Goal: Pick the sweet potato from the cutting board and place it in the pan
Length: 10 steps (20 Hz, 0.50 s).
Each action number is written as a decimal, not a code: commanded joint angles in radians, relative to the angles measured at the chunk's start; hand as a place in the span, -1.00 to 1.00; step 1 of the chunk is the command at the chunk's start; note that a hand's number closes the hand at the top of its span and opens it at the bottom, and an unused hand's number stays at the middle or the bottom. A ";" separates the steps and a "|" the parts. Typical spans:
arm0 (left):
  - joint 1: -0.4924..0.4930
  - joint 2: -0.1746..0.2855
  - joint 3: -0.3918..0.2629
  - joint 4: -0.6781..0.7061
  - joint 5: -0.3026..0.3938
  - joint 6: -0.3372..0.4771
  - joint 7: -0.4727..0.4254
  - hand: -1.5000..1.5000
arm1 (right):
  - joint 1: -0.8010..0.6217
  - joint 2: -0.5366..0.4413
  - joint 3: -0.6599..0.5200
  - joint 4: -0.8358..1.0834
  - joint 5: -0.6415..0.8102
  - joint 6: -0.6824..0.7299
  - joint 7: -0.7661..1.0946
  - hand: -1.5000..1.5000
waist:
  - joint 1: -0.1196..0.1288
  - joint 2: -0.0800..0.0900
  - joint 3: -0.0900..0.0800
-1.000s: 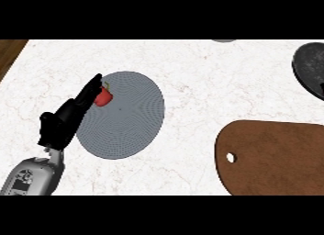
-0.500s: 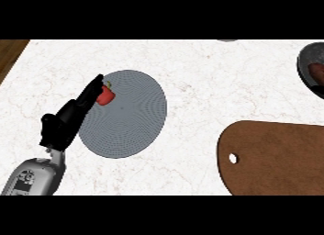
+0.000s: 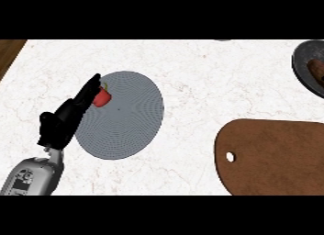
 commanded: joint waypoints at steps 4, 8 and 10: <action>-0.014 -0.001 0.007 0.016 -0.015 0.013 0.001 0.00 | 0.108 -0.054 -0.055 0.012 -0.061 0.240 -0.134 -1.00 | -0.025 -0.001 0.001; 0.044 -0.024 -0.017 -0.008 -0.029 0.030 0.000 0.00 | 0.185 -0.071 -0.081 -0.005 -0.089 0.318 -0.251 -1.00 | -0.027 -0.014 -0.001; 0.046 -0.003 0.001 -0.006 -0.015 0.009 -0.017 0.00 | 0.190 -0.084 -0.088 -0.013 -0.095 0.322 -0.267 -1.00 | -0.019 -0.013 -0.002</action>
